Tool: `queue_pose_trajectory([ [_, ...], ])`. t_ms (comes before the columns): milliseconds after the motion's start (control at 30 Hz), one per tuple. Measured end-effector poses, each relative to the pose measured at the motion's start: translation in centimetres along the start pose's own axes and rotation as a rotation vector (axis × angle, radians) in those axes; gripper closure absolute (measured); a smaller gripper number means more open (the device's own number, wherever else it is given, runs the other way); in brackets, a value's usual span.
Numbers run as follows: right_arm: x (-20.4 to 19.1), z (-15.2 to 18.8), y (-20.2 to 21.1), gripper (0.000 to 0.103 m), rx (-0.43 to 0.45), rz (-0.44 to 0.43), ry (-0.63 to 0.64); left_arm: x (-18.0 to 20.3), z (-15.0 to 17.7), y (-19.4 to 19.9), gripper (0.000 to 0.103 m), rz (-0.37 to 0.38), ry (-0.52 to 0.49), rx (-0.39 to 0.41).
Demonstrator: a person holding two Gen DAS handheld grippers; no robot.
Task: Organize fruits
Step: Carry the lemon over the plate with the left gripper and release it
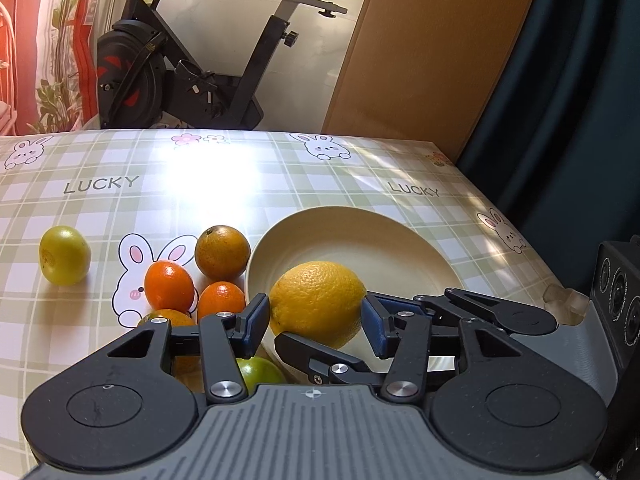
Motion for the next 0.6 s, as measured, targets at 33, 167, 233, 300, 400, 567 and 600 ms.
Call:
queue_pose_trajectory([
  [33, 0.1, -0.1, -0.3, 0.036, -0.001, 0.001, 0.0, -0.1, -0.2, -0.3, 0.05, -0.005, 0.001, -0.003],
  [167, 0.6, -0.6, -1.7, 0.036, -0.007, 0.006, 0.015, -0.5, -0.6, -1.1, 0.05, -0.025, 0.004, -0.007],
  [233, 0.8, -0.8, -2.2, 0.036, -0.007, 0.009, 0.02, -0.5, -1.0, -1.6, 0.05, -0.035, -0.001, -0.007],
  [300, 0.9, -1.0, -2.7, 0.036, -0.004, 0.014, 0.022, -0.6, -1.2, -1.9, 0.05, -0.042, -0.005, -0.009],
  [400, 1.2, -1.1, -3.2, 0.036, 0.003, 0.022, 0.026, -0.7, -1.5, -2.4, 0.05, -0.047, -0.009, -0.015],
  [567, 1.6, -1.1, -4.0, 0.036, 0.007, 0.03, 0.018, -0.9, -1.7, -3.0, 0.05, -0.055, -0.008, -0.015],
  [600, 1.6, -1.1, -4.2, 0.036, 0.007, 0.032, 0.014, -0.9, -1.7, -3.1, 0.05, -0.057, -0.009, -0.014],
])
Point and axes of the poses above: each gripper's, at about its wrist camera, not at the fingertips, and y roughly against the way its jaws point, x to its right, z to its underside, the point moved 6 cm from there along -y, roughly the way its jaws point, and after that the axes turned 1 degree about -z, right-handed, at the moved point
